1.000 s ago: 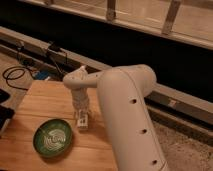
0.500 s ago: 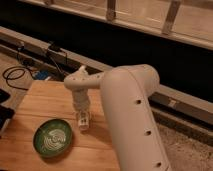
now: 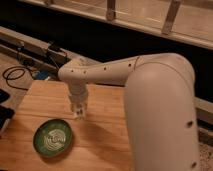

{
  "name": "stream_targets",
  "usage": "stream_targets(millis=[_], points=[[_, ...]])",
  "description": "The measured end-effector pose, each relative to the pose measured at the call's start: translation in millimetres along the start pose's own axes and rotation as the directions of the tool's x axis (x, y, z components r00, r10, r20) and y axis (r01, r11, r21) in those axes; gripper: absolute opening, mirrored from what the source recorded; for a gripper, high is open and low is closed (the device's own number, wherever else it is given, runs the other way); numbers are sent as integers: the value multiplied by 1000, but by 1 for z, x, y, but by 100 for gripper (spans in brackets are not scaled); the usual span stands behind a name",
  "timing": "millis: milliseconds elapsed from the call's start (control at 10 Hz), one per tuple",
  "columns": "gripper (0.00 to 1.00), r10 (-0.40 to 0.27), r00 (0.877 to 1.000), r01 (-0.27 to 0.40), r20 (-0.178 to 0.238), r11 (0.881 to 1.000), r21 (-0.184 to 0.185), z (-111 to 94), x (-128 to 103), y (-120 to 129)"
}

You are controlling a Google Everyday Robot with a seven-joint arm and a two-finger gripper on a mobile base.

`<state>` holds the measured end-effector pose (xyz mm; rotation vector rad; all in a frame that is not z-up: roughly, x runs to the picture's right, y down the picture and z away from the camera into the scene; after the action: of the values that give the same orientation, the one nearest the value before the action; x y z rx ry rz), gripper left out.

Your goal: Place the bottle in the ceramic bowl

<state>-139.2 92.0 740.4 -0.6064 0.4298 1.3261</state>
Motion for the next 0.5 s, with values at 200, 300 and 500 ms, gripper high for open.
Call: stream_targets(millis=[200, 300, 500], points=[[0, -55, 998, 55, 24, 998, 23, -21, 10, 14], [0, -87, 996, 86, 23, 996, 39, -27, 17, 22], [0, -156, 988, 156, 8, 986, 65, -21, 31, 39]])
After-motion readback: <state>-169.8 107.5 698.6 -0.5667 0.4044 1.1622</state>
